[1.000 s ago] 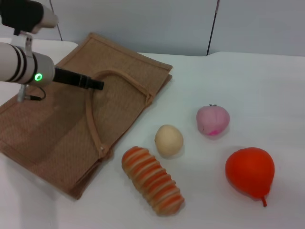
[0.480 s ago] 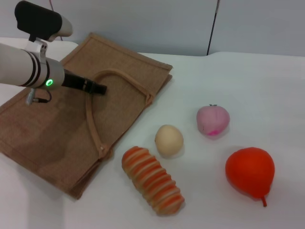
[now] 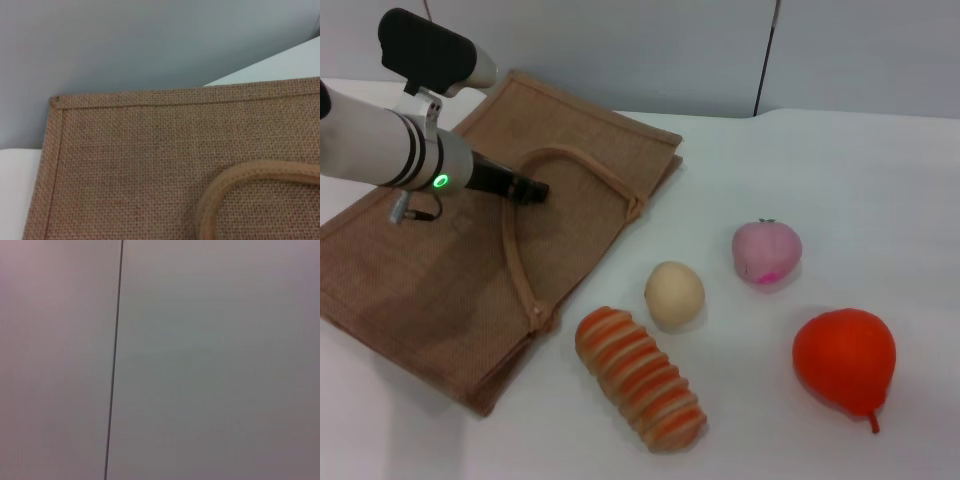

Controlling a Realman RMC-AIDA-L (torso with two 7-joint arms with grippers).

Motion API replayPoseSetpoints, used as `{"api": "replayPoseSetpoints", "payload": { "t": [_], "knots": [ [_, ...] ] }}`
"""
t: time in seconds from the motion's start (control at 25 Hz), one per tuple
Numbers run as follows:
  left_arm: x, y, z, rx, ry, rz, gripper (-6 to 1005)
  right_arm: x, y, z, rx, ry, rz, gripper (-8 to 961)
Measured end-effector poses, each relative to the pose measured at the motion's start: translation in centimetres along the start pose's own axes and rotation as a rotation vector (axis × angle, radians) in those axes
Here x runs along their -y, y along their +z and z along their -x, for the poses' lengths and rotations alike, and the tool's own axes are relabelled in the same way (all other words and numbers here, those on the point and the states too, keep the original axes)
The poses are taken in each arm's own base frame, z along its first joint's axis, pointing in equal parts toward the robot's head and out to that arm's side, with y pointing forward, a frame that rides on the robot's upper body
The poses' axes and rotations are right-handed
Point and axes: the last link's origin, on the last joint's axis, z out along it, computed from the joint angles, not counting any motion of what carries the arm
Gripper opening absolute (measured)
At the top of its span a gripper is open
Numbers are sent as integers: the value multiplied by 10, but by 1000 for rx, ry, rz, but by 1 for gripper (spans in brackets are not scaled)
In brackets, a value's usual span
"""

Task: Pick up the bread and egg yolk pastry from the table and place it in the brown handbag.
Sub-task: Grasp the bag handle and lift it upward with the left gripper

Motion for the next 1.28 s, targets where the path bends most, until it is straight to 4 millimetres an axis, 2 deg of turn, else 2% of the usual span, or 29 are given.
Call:
{"api": "replayPoseSetpoints", "payload": {
  "t": [0.16,0.6,0.8,1.04,1.28],
  "knots": [
    [0,1,0,-1,-3,-2,480,0,-1,0,-1,-1,-1,881],
    [10,-7,6,-61,-94,-2,429,4,-4,-1,-15,-7,-13,882],
    [15,-12,10,-78,-117,-2,319,4,-4,-1,-16,-8,-13,882],
    [17,-14,9,-89,-121,-4,109,4,-4,-1,-16,-8,-13,881],
    [18,-15,9,-99,-123,-12,106,4,-4,-1,-16,-8,-13,881]
  ]
}}
